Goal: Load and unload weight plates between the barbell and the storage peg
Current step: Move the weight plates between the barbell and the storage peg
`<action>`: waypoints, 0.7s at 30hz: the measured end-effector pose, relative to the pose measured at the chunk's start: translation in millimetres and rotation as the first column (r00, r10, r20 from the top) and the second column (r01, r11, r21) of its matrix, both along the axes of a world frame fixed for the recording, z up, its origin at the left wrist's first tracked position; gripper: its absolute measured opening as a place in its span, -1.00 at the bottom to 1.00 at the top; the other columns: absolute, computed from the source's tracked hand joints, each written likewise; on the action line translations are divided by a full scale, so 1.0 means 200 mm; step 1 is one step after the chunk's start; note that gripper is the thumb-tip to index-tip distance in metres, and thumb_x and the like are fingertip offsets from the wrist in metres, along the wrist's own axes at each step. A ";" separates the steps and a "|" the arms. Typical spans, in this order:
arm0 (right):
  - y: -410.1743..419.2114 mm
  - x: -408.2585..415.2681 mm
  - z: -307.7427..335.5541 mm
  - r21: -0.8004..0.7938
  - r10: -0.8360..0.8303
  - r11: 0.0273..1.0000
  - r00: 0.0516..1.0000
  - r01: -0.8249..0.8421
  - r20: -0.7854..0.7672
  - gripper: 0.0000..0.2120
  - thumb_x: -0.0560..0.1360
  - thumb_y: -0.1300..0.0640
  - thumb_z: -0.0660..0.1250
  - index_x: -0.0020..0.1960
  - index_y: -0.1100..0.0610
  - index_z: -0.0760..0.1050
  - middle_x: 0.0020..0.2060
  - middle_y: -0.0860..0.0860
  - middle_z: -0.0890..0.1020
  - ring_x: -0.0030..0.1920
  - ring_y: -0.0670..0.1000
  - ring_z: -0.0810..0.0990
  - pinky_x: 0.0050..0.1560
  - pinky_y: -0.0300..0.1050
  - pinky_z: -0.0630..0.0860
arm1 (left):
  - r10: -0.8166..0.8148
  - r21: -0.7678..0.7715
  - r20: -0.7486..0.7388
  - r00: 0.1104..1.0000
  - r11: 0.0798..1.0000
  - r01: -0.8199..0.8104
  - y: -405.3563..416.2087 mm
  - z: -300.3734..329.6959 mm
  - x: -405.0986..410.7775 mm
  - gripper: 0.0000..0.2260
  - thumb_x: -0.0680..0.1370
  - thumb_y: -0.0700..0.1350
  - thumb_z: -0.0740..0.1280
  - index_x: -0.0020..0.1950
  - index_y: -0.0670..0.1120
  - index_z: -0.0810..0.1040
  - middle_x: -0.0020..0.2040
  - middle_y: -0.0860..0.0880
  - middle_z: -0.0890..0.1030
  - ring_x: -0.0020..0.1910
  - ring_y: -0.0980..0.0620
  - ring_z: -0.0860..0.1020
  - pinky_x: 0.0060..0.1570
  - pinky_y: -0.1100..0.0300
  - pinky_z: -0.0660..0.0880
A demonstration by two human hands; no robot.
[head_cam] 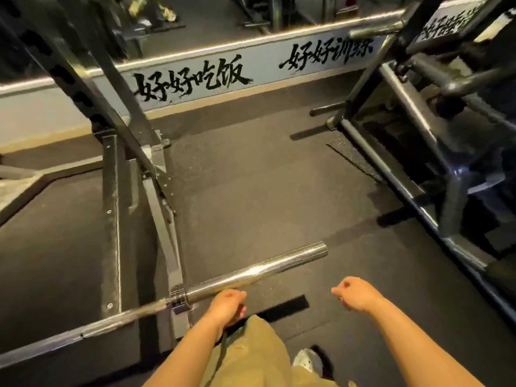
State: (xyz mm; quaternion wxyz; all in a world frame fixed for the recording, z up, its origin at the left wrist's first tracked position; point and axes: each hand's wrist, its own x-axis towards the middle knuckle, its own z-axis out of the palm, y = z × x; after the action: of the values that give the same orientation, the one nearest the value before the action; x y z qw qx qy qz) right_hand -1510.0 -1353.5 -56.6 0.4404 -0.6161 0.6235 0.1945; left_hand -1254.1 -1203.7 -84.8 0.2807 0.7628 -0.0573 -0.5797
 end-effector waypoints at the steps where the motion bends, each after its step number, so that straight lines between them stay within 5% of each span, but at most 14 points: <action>1: -0.08 0.00 0.00 -0.029 0.073 0.997 0.996 -0.075 -0.048 -0.73 0.59 -0.01 0.23 -0.24 0.07 0.36 -0.18 0.04 0.51 -0.15 0.04 0.45 -0.09 -0.15 0.42 | 0.030 -0.007 -0.005 1.000 1.000 -0.030 -0.04 0.02 -0.04 -0.92 0.62 -0.14 0.26 -0.01 -0.11 0.53 -0.22 -0.11 0.58 -0.35 0.06 0.51 -0.46 0.34 0.41; 9: -0.55 0.35 -0.03 0.044 0.395 0.908 0.888 -0.416 0.236 -0.87 0.54 0.00 0.31 -0.15 0.02 0.48 -0.22 -0.06 0.56 -0.21 -0.05 0.51 -0.13 -0.15 0.46 | 0.406 0.115 0.005 0.914 0.907 -0.404 -0.29 -0.15 -0.09 -0.81 0.64 -0.09 0.20 -0.15 -0.09 0.45 -0.41 -0.04 0.49 -0.46 0.05 0.36 -0.38 0.19 0.18; 14: -0.95 0.36 -0.03 0.095 0.447 0.884 0.887 -0.458 0.113 -0.82 0.55 0.02 0.32 -0.19 0.03 0.42 -0.26 -0.03 0.56 -0.26 -0.04 0.49 -0.18 -0.17 0.42 | 0.484 0.152 -0.029 0.875 0.867 -0.475 -0.57 -0.21 -0.06 -0.74 0.65 -0.15 0.19 -0.25 -0.09 0.35 -0.39 -0.07 0.34 -0.47 0.03 0.26 -0.58 0.28 0.19; 18: -1.23 0.48 -0.06 0.046 0.529 0.848 0.848 -0.528 -0.035 -0.77 0.57 0.01 0.29 -0.21 0.06 0.37 -0.20 0.04 0.56 -0.19 0.03 0.51 -0.13 -0.14 0.42 | 0.530 0.092 -0.079 0.844 0.847 -0.523 -0.73 -0.18 -0.02 -0.77 0.64 -0.21 0.21 -0.23 -0.14 0.36 -0.42 -0.07 0.33 -0.46 0.02 0.31 -0.47 0.22 0.23; 21: -1.29 0.65 -0.09 0.058 0.651 0.759 0.758 -0.649 -0.032 -0.79 0.58 -0.01 0.27 -0.18 0.05 0.38 -0.16 0.04 0.59 -0.13 0.04 0.52 -0.15 -0.16 0.39 | 0.592 0.089 -0.085 0.801 0.805 -0.586 -0.77 -0.08 0.00 -0.81 0.66 -0.10 0.19 -0.16 -0.06 0.40 -0.21 -0.11 0.52 -0.26 -0.01 0.49 -0.45 0.24 0.19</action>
State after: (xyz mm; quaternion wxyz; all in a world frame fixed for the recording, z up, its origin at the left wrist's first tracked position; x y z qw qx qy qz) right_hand -1379.3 -1610.5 -74.2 0.3431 -0.7793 0.3777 0.3637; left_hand -1254.4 -1357.8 -101.3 0.4271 0.7180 0.2147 -0.5058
